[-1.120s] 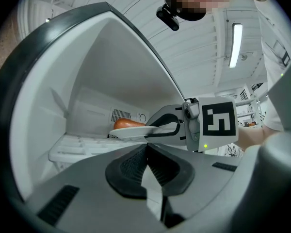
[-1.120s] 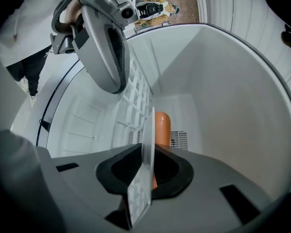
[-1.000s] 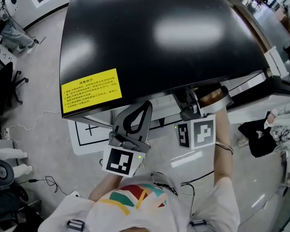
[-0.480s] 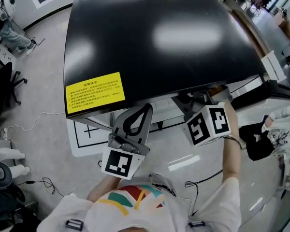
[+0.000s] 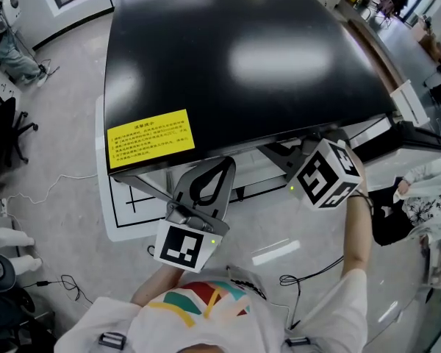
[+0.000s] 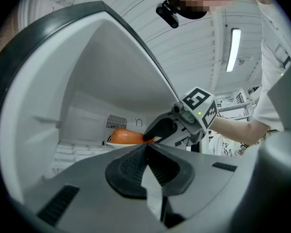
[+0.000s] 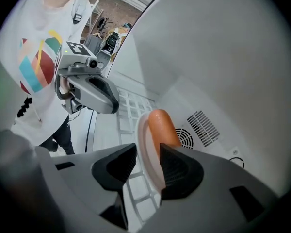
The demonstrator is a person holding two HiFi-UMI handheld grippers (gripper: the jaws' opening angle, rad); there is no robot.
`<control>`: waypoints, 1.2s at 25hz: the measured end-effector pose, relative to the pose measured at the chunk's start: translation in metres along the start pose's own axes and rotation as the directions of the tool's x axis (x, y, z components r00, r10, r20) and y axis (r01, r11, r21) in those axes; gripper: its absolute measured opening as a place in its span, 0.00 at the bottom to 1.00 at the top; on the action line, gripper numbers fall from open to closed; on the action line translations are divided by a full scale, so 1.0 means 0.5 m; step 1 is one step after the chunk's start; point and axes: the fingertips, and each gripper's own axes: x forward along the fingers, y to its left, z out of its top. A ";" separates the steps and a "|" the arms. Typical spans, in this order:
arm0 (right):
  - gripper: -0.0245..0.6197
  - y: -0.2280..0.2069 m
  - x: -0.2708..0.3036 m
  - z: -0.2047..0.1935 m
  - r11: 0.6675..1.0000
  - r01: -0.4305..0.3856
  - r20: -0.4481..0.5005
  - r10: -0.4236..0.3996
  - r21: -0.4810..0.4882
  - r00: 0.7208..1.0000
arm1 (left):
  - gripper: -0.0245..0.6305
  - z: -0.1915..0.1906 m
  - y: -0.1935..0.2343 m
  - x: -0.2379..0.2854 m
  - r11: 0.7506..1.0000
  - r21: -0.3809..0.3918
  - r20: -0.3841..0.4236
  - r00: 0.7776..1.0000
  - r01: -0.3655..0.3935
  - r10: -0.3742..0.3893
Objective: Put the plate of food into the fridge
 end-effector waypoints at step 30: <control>0.24 -0.028 -0.180 0.070 0.829 0.323 0.338 -0.497 0.457 0.799 | 0.05 0.080 -0.013 -0.013 0.998 0.058 0.100 0.994 0.030 -0.036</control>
